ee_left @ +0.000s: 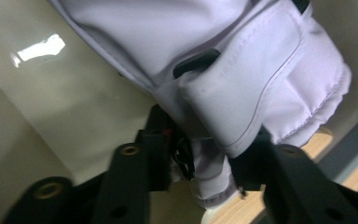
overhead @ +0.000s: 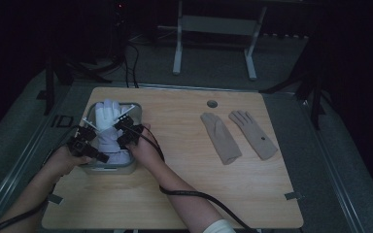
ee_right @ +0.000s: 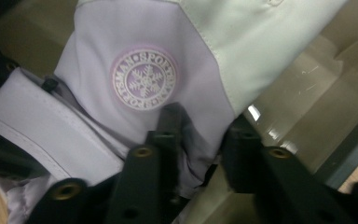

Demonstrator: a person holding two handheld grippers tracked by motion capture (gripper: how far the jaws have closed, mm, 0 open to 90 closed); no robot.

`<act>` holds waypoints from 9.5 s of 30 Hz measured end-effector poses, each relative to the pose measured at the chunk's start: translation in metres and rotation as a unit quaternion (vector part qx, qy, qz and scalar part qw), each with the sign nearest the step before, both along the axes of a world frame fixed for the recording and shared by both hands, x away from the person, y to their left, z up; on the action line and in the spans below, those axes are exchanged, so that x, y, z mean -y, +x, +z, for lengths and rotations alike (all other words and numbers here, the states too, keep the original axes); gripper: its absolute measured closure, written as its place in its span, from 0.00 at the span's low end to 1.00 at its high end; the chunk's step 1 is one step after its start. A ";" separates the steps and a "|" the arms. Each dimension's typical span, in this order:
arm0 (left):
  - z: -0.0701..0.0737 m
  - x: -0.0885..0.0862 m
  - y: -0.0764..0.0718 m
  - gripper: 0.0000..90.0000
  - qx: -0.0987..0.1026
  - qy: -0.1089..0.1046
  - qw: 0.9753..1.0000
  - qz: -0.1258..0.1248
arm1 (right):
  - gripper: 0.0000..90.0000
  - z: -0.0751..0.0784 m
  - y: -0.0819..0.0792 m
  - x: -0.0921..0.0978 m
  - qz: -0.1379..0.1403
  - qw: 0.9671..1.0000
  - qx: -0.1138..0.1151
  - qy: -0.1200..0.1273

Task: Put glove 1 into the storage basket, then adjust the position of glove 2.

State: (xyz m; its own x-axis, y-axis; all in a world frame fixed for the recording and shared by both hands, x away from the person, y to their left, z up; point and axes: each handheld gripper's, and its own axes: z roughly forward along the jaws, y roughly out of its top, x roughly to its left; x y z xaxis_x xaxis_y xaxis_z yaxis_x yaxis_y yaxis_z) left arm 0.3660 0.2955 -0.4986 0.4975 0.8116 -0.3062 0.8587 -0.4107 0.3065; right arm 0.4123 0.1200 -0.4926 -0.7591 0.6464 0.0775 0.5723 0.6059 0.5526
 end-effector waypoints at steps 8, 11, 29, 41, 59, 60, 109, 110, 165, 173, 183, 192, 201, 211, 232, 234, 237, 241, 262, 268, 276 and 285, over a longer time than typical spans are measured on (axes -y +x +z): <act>0.018 -0.003 -0.013 0.37 0.072 -0.004 0.997 0.033 | 0.36 0.013 -0.002 0.005 0.025 0.998 0.049 0.020; 0.027 -0.003 -0.019 0.27 0.097 -0.022 0.994 0.045 | 0.28 0.022 -0.001 0.012 0.029 0.998 0.041 0.038; 0.055 0.045 -0.031 0.22 0.182 -0.086 0.979 0.028 | 0.20 0.044 -0.002 0.063 0.015 0.996 0.061 0.067; 0.054 0.100 -0.028 0.21 0.195 -0.101 0.975 -0.031 | 0.20 0.052 0.001 0.117 -0.014 0.995 0.067 0.068; 0.045 0.162 -0.035 0.16 0.216 -0.110 0.965 -0.097 | 0.17 0.053 -0.006 0.187 -0.033 0.993 0.091 0.065; 0.043 0.165 -0.035 0.15 0.217 -0.109 0.965 -0.096 | 0.17 0.052 -0.007 0.191 -0.037 0.993 0.093 0.067; -0.058 0.204 -0.081 0.02 0.326 -0.165 0.928 -0.075 | 0.12 -0.020 -0.041 0.353 -0.063 0.981 0.140 0.121; -0.059 0.204 -0.082 0.02 0.326 -0.162 0.928 -0.076 | 0.12 -0.020 -0.039 0.356 -0.063 0.981 0.134 0.128; -0.066 0.206 -0.093 0.02 0.344 -0.160 0.921 -0.093 | 0.90 -0.030 0.015 0.318 -0.164 0.975 0.116 0.092; -0.063 0.206 -0.094 0.02 0.349 -0.157 0.919 -0.092 | 0.90 0.006 -0.013 0.296 -0.233 0.957 0.134 0.110; -0.059 0.199 -0.097 0.02 0.361 -0.155 0.916 -0.084 | 0.90 0.001 -0.047 0.266 -0.284 0.943 0.132 0.110; -0.061 0.197 -0.100 0.02 0.360 -0.155 0.916 -0.084 | 0.81 -0.047 -0.049 0.242 -0.293 0.948 0.068 0.105; -0.062 0.195 -0.099 0.02 0.359 -0.150 0.917 -0.085 | 0.58 -0.061 -0.050 0.231 -0.271 0.956 0.054 0.102; -0.065 0.194 -0.097 0.02 0.351 -0.150 0.921 -0.084 | 0.57 -0.039 -0.048 0.256 -0.231 0.966 0.068 0.097; -0.065 0.192 -0.097 0.02 0.348 -0.150 0.922 -0.077 | 0.61 0.000 -0.009 0.398 -0.232 0.959 0.152 0.064; -0.064 0.191 -0.098 0.02 0.352 -0.151 0.921 -0.077 | 0.60 0.001 -0.004 0.413 -0.240 0.956 0.156 0.063; -0.062 0.191 -0.101 0.02 0.354 -0.157 0.919 -0.076 | 0.57 0.001 0.003 0.430 -0.245 0.954 0.160 0.060; -0.062 0.192 -0.102 0.02 0.353 -0.159 0.919 -0.077 | 0.58 -0.002 0.016 0.449 -0.250 0.955 0.152 0.038; -0.063 0.195 -0.103 0.02 0.345 -0.159 0.921 -0.087 | 0.48 -0.055 0.060 0.466 -0.244 0.965 0.086 0.035; -0.062 0.195 -0.103 0.02 0.347 -0.159 0.920 -0.088 | 0.59 -0.057 0.058 0.460 -0.236 0.966 0.108 0.013; -0.062 0.195 -0.103 0.02 0.347 -0.156 0.921 -0.089 | 0.88 -0.049 0.052 0.450 -0.284 0.953 0.100 0.024; -0.060 0.195 -0.104 0.02 0.350 -0.157 0.920 -0.088 | 0.89 -0.025 0.015 0.438 -0.313 0.943 0.105 0.052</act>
State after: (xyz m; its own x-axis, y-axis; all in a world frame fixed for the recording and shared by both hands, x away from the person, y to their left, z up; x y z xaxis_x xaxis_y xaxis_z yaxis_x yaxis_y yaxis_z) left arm 0.2622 0.1005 -0.5590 0.7767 0.6264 -0.0666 0.3355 -0.3219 0.8853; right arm 0.4270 -0.3176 -0.5171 -0.2375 0.9698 0.0559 0.6709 0.1222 0.7314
